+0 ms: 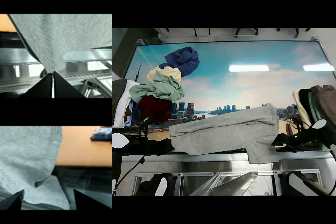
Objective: Fold the shirts.
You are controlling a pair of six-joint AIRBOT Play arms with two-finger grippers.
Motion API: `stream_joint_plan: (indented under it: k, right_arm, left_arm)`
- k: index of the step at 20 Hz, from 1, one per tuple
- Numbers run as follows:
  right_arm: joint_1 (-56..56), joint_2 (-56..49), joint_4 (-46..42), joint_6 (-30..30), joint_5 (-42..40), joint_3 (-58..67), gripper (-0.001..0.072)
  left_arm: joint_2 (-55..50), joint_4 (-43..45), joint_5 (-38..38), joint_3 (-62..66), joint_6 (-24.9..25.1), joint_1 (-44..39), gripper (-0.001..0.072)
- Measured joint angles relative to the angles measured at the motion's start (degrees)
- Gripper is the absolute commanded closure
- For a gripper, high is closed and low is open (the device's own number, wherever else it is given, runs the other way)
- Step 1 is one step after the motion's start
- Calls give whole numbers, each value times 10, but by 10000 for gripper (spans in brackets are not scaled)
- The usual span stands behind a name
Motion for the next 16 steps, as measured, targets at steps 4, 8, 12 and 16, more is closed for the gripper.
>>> stream_joint_plan:
  k: [4, 8, 12, 16]
  right_arm:
    - [0, -41, 17, -17, -1, -12, 41]
    - [1, -53, 38, -47, -24, -41, 688]
    - [1, -12, 55, -61, -20, -39, 689]
    - [3, 80, 27, -18, 71, -17, 689]
  left_arm:
    - [0, -1, -8, 1, 0, 0, 696]
    - [0, -1, -13, 1, -1, 0, 696]
    - [0, -1, -12, 1, -2, 0, 696]
    - [0, 0, -13, 1, -1, 0, 696]
